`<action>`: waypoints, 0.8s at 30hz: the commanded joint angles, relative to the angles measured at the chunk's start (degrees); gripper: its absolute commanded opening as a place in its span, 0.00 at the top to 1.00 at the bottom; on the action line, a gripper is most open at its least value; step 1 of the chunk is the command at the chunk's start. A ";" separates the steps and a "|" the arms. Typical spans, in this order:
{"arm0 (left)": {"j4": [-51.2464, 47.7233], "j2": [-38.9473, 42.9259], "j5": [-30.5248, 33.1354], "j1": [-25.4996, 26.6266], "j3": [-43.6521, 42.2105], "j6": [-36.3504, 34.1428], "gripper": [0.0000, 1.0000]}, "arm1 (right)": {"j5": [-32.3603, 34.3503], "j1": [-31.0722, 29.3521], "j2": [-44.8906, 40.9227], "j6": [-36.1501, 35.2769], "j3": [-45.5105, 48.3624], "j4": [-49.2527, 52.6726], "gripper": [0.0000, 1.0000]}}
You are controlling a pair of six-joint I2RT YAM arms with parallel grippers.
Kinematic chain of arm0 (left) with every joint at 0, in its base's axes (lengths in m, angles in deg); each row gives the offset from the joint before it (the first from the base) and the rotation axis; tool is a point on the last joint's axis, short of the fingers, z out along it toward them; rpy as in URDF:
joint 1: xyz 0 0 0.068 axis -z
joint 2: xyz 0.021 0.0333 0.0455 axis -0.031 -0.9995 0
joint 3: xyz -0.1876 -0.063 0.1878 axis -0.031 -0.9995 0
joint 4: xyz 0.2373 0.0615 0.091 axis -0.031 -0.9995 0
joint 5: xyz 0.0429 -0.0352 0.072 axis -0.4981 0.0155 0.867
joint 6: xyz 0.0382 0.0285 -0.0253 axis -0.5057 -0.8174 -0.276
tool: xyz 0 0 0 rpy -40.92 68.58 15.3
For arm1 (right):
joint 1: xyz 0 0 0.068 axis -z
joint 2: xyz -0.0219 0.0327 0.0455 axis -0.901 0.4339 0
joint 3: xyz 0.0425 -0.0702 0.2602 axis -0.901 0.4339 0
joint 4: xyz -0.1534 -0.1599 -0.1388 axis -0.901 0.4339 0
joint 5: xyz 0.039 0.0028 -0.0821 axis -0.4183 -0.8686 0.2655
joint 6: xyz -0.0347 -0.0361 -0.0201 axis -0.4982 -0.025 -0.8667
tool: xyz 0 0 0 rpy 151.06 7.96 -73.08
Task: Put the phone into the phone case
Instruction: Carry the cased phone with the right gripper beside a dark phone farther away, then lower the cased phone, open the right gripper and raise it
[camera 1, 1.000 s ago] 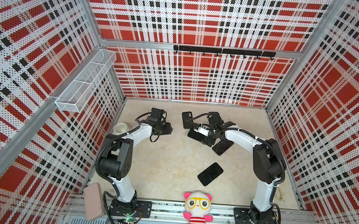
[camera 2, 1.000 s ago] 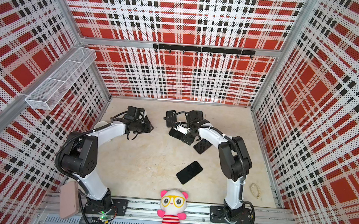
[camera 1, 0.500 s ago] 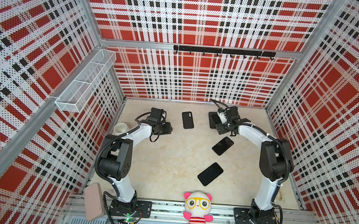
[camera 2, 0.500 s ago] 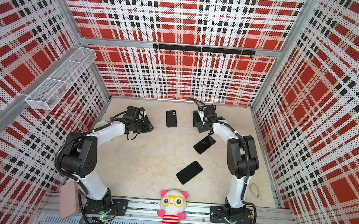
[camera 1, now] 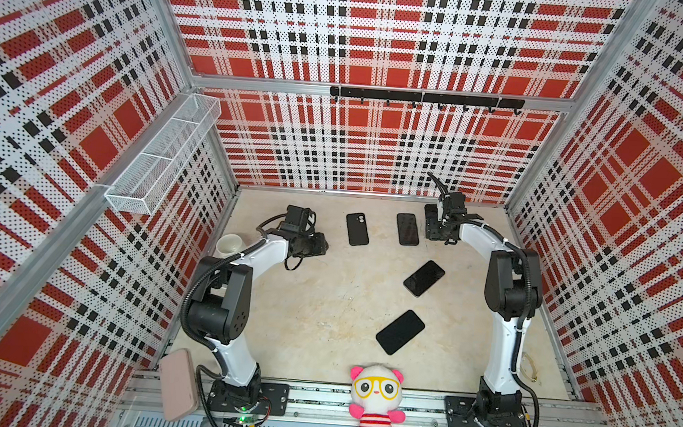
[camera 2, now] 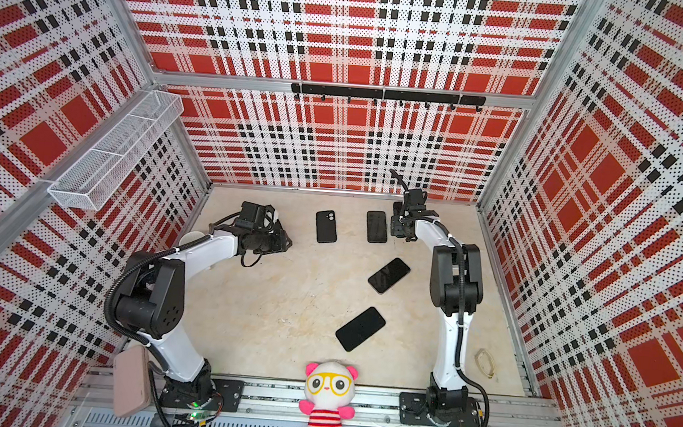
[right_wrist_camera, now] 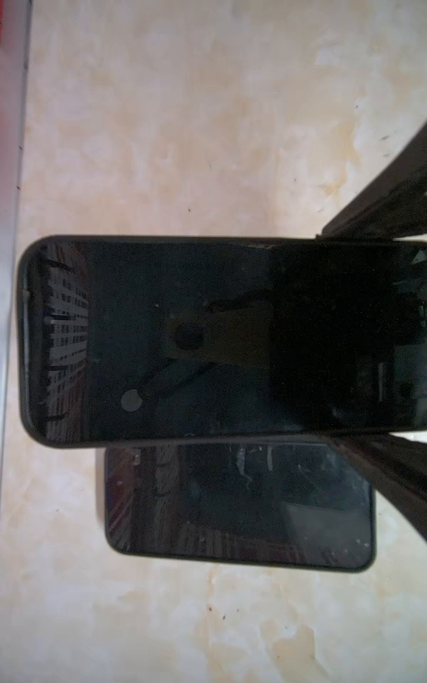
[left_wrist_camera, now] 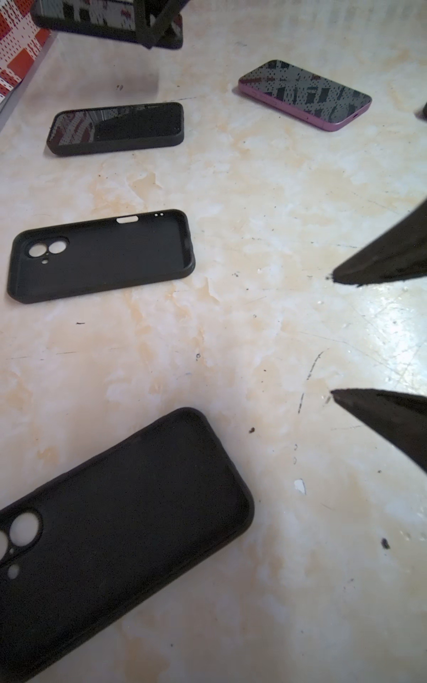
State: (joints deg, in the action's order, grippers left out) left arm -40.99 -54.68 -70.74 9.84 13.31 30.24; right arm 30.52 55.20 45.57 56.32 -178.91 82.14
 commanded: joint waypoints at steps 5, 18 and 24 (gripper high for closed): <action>0.78 1.65 -1.14 -0.72 0.99 0.00 0.51 | -0.14 0.20 3.64 0.75 -3.17 -0.09 0.38; 0.78 1.63 -1.43 -0.67 0.84 0.09 0.51 | -0.48 0.46 7.26 1.88 -5.28 1.17 0.22; 0.80 1.76 -1.36 -0.72 0.84 0.09 0.51 | -0.49 0.64 7.81 2.23 -6.31 2.52 0.06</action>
State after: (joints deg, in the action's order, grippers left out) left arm -40.97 -54.68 -71.20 9.77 13.31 30.28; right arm 29.86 55.42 52.24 58.18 -183.59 84.26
